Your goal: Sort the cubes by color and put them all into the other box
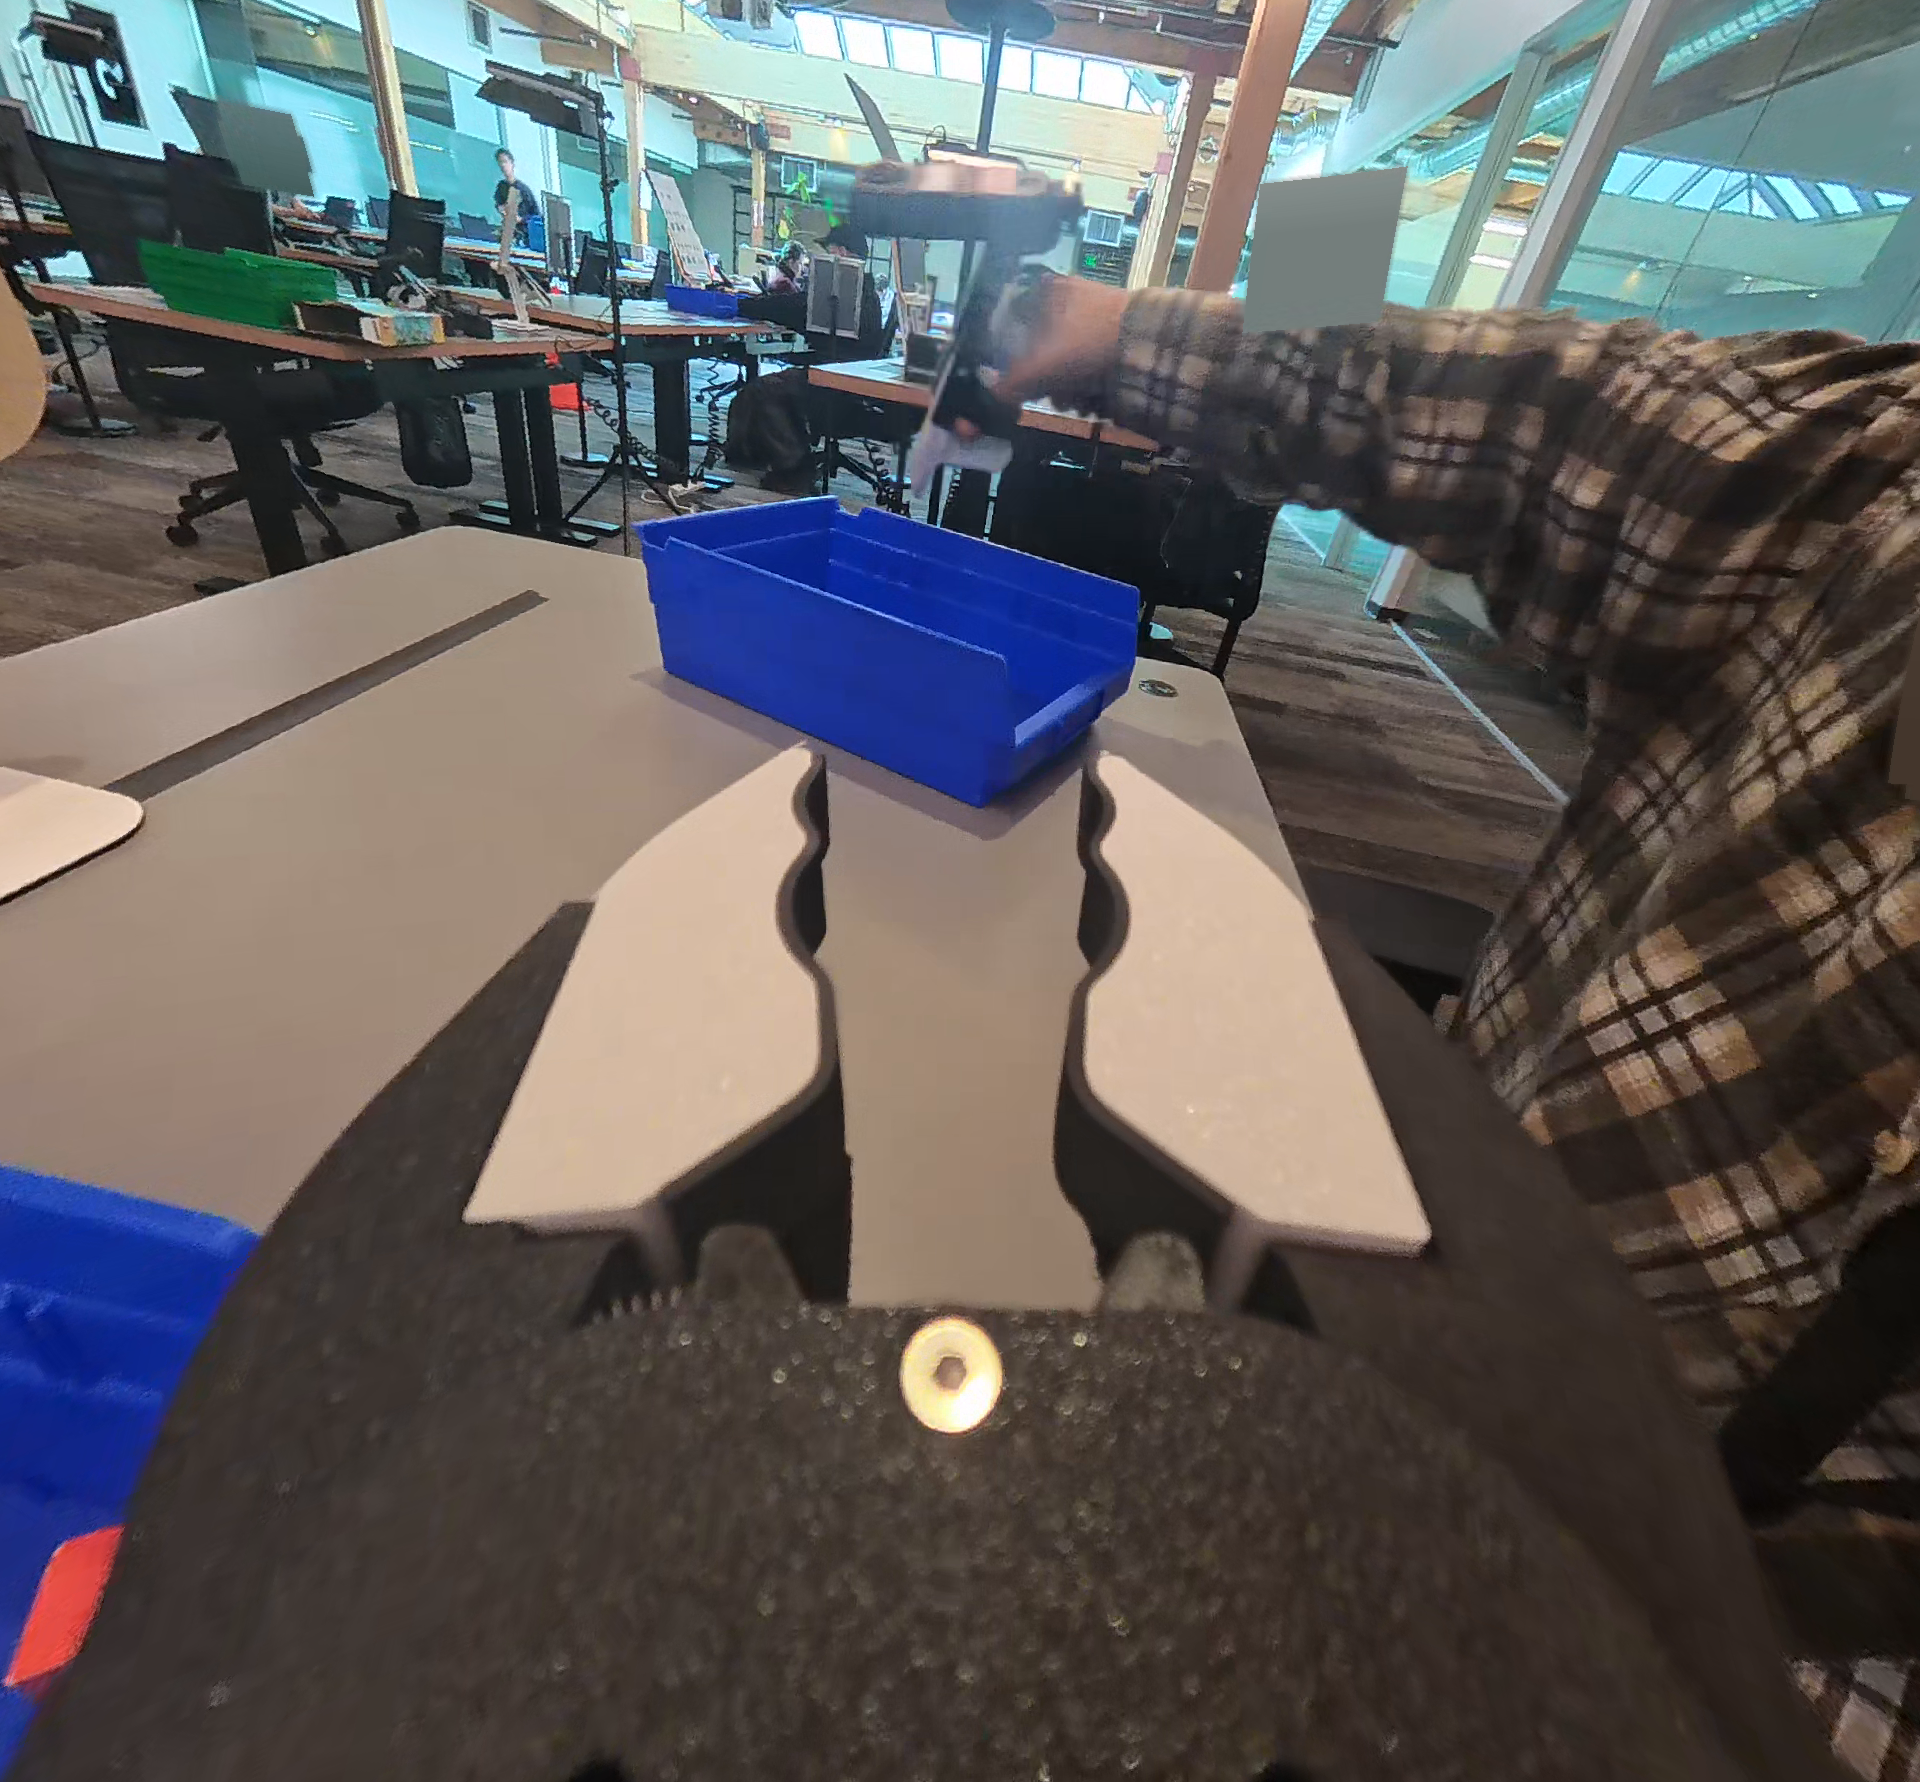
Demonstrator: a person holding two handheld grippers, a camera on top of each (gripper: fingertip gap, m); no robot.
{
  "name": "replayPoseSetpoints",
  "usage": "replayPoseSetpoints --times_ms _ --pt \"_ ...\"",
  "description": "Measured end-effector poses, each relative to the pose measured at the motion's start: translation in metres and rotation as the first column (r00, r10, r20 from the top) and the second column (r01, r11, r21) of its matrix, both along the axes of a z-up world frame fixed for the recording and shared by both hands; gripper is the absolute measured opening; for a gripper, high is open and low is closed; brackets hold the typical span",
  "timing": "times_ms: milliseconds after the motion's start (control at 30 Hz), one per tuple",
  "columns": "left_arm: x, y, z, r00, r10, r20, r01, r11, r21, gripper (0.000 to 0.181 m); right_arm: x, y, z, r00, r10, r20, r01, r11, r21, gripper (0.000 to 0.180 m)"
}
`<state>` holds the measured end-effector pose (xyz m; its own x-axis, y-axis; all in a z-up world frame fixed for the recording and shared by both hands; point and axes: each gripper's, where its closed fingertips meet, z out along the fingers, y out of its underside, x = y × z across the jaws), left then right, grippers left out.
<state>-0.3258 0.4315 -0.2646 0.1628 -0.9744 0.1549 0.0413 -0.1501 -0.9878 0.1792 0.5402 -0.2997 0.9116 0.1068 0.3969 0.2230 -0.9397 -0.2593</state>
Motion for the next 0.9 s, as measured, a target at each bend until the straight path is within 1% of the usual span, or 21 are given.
replayPoseSetpoints --times_ms 67,100,133,167,200,233,300,333,367,400,467,567,600,733,900 --pt "0.001 -0.001 0.001 1.0 0.005 0.0 -0.005 1.0 -0.007 0.045 -0.008 -0.037 -0.016 0.979 -0.098 -0.18 0.091 0.995 -0.049 0.109" --pt "0.001 -0.002 0.001 1.0 0.009 0.001 -0.009 1.0 -0.006 0.045 -0.008 -0.053 -0.024 0.958 -0.145 -0.246 0.132 0.989 -0.068 0.106" --pt "0.002 -0.002 0.001 1.0 0.01 0.001 -0.01 1.0 -0.004 0.045 -0.008 -0.066 -0.032 0.935 -0.186 -0.303 0.168 0.982 -0.085 0.1" --pt "0.003 -0.003 0.001 1.0 0.011 -0.002 -0.011 1.0 -0.005 0.045 -0.008 -0.078 -0.042 0.905 -0.224 -0.362 0.197 0.974 -0.11 0.084" --pt "0.003 -0.003 0.0 1.0 0.013 -0.008 -0.013 1.0 -0.007 0.046 -0.012 -0.089 -0.052 0.862 -0.263 -0.433 0.222 0.964 -0.143 0.075" --pt "0.004 -0.004 0.0 1.0 0.01 -0.01 -0.01 1.0 -0.006 0.046 -0.018 -0.097 -0.061 0.807 -0.306 -0.505 0.248 0.952 -0.181 0.068" --pt "0.005 -0.006 0.002 1.0 0.014 -0.008 -0.013 1.0 0.01 0.046 -0.032 -0.105 -0.074 0.699 -0.355 -0.621 0.27 0.935 -0.23 0.048" --pt "0.005 -0.006 0.002 1.0 0.022 -0.008 -0.022 0.999 0.024 0.046 -0.034 -0.106 -0.079 0.677 -0.362 -0.642 0.269 0.932 -0.242 0.034" --pt "0.005 -0.006 0.002 0.999 0.031 -0.011 -0.031 0.999 0.038 0.045 -0.032 -0.108 -0.083 0.686 -0.364 -0.63 0.264 0.931 -0.251 0.02" --pt "0.006 -0.005 0.001 0.999 0.04 -0.017 -0.039 0.998 0.047 0.045 -0.024 -0.108 -0.086 0.721 -0.361 -0.591 0.255 0.932 -0.258 0.006" --pt "0.007 -0.004 -0.003 0.998 0.049 -0.032 -0.047 0.997 0.053 0.045 -0.013 -0.104 -0.086 0.749 -0.361 -0.556 0.249 0.931 -0.268 0.005" --pt "0.012 -0.005 -0.008 0.997 0.051 -0.052 -0.048 0.997 0.062 0.045 0.018 -0.093 -0.086 0.817 -0.366 -0.445 0.264 0.924 -0.275 0.006" --pt "0.013 -0.005 -0.009 0.997 0.054 -0.062 -0.05 0.996 0.07 0.044 0.026 -0.089 -0.086 0.821 -0.374 -0.43 0.271 0.92 -0.282 0.006" --pt "0.014 -0.001 -0.015 0.992 0.081 -0.094 -0.072 0.992 0.099 0.043 0.046 -0.072 -0.087 0.794 -0.402 -0.455 0.295 0.911 -0.29 0.006" --pt "0.015 0.002 -0.018 0.994 0.069 -0.084 -0.064 0.996 0.068 0.043 0.065 -0.062 -0.087 0.81 -0.39 -0.438 0.28 0.913 -0.296 0.007"
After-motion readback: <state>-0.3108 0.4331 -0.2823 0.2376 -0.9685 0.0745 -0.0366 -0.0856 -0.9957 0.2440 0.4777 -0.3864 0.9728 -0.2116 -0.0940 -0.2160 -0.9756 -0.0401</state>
